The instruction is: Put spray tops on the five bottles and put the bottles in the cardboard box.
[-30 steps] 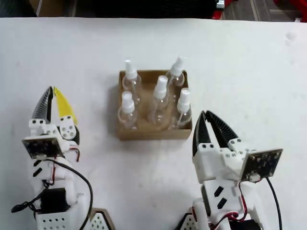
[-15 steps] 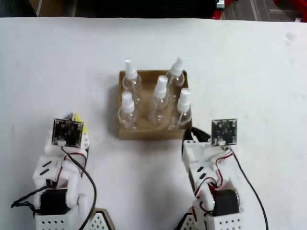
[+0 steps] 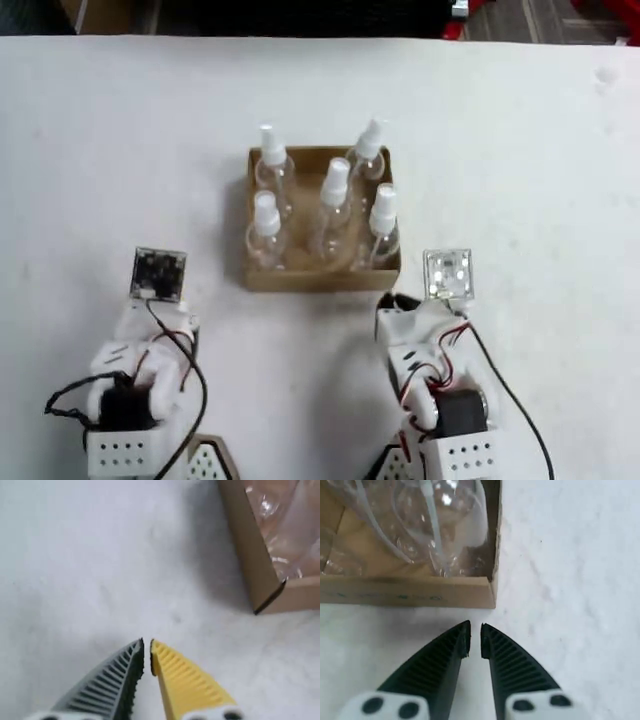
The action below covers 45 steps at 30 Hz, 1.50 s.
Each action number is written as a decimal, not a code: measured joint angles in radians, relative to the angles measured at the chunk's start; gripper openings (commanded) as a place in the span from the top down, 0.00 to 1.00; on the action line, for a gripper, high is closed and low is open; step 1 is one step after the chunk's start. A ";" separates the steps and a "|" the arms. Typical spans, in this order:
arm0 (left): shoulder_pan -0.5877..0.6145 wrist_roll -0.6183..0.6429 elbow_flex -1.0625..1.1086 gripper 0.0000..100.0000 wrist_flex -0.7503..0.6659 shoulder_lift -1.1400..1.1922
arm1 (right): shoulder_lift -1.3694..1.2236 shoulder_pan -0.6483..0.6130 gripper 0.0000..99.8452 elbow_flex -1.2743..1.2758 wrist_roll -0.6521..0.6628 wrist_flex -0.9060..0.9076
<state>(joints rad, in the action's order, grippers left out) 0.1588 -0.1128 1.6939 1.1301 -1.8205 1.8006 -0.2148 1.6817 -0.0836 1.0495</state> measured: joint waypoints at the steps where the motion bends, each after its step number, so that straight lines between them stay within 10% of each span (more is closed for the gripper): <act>1: 0.000 0.000 0.000 0.97 0.014 0.000 | 0.000 0.000 0.98 0.000 0.000 0.020; 45: 0.190 0.003 0.000 0.97 0.152 0.000 | 0.000 0.000 0.98 0.000 0.127 0.215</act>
<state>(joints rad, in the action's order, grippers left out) 0.3491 -0.1097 1.6939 1.2820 -1.8205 1.8006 -0.2148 1.6817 0.0437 1.2643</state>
